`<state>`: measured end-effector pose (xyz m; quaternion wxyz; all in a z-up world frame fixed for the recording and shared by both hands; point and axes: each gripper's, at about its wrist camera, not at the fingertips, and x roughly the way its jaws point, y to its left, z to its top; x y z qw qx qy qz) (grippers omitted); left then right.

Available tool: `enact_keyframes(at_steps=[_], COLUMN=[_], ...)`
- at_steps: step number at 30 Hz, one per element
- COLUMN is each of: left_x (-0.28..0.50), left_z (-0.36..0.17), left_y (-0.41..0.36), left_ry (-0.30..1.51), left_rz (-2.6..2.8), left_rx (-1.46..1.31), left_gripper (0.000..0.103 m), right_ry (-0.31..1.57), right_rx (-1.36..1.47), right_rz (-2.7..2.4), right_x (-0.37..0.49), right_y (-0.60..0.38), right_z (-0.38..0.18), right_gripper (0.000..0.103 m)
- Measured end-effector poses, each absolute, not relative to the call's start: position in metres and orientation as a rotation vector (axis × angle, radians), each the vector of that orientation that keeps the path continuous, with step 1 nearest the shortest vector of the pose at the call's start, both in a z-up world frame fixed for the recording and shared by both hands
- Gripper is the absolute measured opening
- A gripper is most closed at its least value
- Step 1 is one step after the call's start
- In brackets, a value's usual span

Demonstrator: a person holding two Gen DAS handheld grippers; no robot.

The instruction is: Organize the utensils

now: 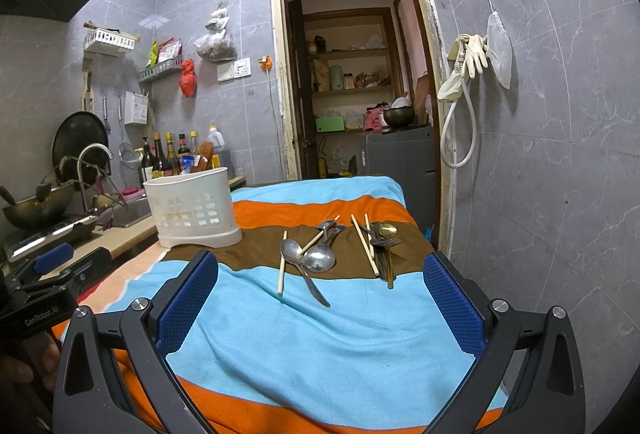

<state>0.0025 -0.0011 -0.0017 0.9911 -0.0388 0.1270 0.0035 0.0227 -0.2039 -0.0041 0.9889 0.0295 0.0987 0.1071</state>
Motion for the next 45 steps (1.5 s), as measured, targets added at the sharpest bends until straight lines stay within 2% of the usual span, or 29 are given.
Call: enact_keyframes(at_steps=[34, 45], left_x=[0.004, 0.034], left_z=[-0.002, 0.029], left_y=[-0.001, -0.004], left_ry=[0.248, 0.21], left_rz=[0.008, -0.024], left_rx=[-0.069, 0.002], left_gripper=[0.096, 0.096], right_ry=[0.189, 0.174], right_rx=[0.048, -0.029], right_rz=[0.208, 0.289], right_x=[0.022, 0.063], right_y=[-0.201, -0.214], right_z=[-0.003, 0.024], right_gripper=[0.103, 0.103])
